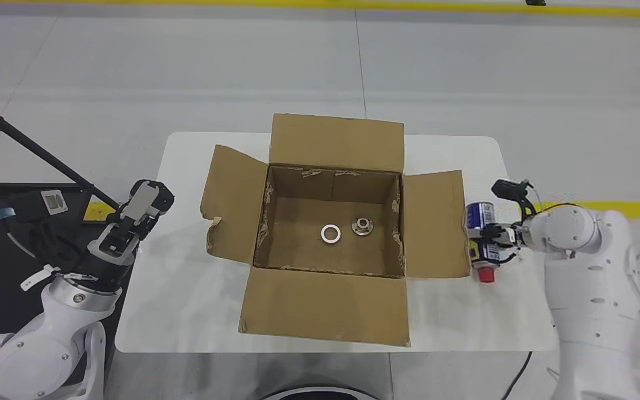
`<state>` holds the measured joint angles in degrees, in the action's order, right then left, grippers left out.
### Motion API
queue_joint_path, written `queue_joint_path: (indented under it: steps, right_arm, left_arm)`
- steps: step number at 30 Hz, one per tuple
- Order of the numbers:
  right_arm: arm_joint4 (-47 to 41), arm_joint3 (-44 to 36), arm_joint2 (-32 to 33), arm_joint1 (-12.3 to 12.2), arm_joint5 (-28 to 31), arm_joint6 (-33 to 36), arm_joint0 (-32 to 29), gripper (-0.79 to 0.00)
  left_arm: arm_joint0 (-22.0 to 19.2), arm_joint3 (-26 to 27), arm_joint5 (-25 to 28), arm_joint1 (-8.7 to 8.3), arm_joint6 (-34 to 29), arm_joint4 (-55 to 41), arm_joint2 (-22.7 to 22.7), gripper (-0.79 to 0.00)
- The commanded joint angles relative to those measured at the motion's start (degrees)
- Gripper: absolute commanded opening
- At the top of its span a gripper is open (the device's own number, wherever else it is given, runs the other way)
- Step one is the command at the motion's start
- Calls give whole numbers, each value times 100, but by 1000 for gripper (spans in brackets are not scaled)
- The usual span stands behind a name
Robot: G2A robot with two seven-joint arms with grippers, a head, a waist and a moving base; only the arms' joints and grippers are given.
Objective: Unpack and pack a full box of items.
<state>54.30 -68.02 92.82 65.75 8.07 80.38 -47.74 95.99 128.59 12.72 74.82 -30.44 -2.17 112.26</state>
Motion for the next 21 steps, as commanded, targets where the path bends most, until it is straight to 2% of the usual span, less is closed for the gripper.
queue_joint_path:
  steps: [1, 3, 8, 15, 21]
  right_arm:
    - [-8, 55, -56, -6, -24, -10, 29, -622]
    - [-23, 84, -109, -15, -39, -10, 53, -536]
    - [-48, 163, -192, -45, -89, -12, 112, -434]
    - [-107, 88, -304, -81, -207, -11, 135, -237]
    - [-152, -44, -342, -126, -281, -16, 122, -182]
  left_arm:
    - [0, 0, 0, 0, 0, 0, 0, 0]
    - [0, 0, 0, 0, 0, 0, 0, 0]
    - [0, 0, 0, 0, 0, 0, 0, 0]
    - [0, 0, 0, 0, 0, 0, 0, 0]
    - [0, 0, 0, 0, 0, 0, 0, 0]
